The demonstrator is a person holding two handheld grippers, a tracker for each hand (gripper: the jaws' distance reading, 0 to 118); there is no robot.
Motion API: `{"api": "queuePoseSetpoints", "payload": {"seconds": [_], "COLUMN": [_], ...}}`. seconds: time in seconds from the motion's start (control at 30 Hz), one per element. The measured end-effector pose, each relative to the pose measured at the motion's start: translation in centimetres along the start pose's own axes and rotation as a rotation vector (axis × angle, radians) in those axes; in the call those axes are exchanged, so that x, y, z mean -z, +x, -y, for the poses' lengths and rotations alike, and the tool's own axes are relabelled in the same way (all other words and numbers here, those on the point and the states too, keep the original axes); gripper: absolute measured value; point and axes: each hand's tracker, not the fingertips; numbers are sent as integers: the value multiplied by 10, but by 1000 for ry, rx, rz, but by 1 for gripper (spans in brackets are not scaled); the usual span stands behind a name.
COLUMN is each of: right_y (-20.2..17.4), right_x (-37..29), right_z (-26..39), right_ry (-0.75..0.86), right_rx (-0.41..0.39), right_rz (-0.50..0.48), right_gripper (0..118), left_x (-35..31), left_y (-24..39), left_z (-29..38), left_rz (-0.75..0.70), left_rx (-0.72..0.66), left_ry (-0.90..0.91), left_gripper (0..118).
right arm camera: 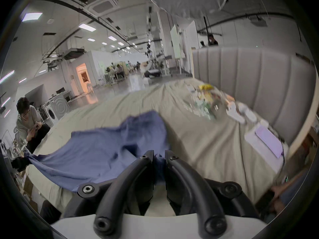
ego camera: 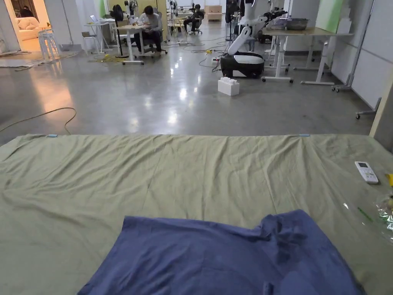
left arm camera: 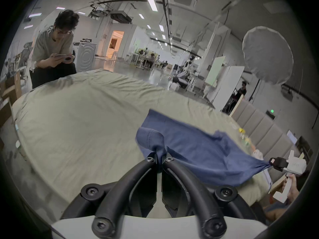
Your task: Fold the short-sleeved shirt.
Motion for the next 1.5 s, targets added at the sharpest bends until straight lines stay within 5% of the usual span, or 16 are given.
{"api": "queuePoseSetpoints", "payload": {"seconds": [0.2, 0.37, 0.53, 0.6, 0.63, 0.67, 0.73, 0.77, 0.97, 1.13, 1.27, 1.33, 1.4, 1.5], "right_y": [15, 11, 16, 22, 25, 30, 37, 40, 26, -16, -49, -60, -65, -70], "right_x": [4, 10, 14, 20, 22, 22, 13, 5, -45, -102, -137, -149, -150, -150], "right_z": [45, 46, 41, 47, 49, 52, 56, 56, 20, -19, -27, -30, -27, -24], "right_ry": [-132, -135, -155, -195, -216, -228, -215, -165, 106, 339, 476, 516, 483, 461], "right_rx": [48, -40, -16, -41, -44, -38, 2, 37, 118, -7, -230, -308, -280, -259], "right_rz": [21, 48, 35, 42, 44, 42, 44, 39, -25, -130, -125, -124, -157, -195], "right_gripper": [12, 12, 12, 32, 55, 64, 64, 64, 74, 79, 79, 79, 76, 51], "left_x": [8, 12, 14, 18, 19, 20, 15, 7, -37, -97, -127, -136, -142, -154], "left_y": [-24, -35, -42, -44, -47, -50, -53, -54, -12, 69, 118, 129, 132, 132], "left_z": [34, 41, 42, 48, 50, 52, 52, 49, 0, -31, -20, -16, -18, -21], "left_rz": [-6, -18, -6, -26, -26, -43, -69, -88, -59, 15, -71, -81, -63, 12], "left_rx": [-39, -1, -15, 12, 15, 11, -4, -20, 29, 200, 330, 395, 427, 391], "left_ry": [-131, -174, -195, -191, -202, -217, -207, -170, 43, 310, 440, 458, 450, 442], "left_gripper": [5, 4, 4, 7, 25, 48, 92, 95, 95, 95, 93, 88, 79, 55]}}
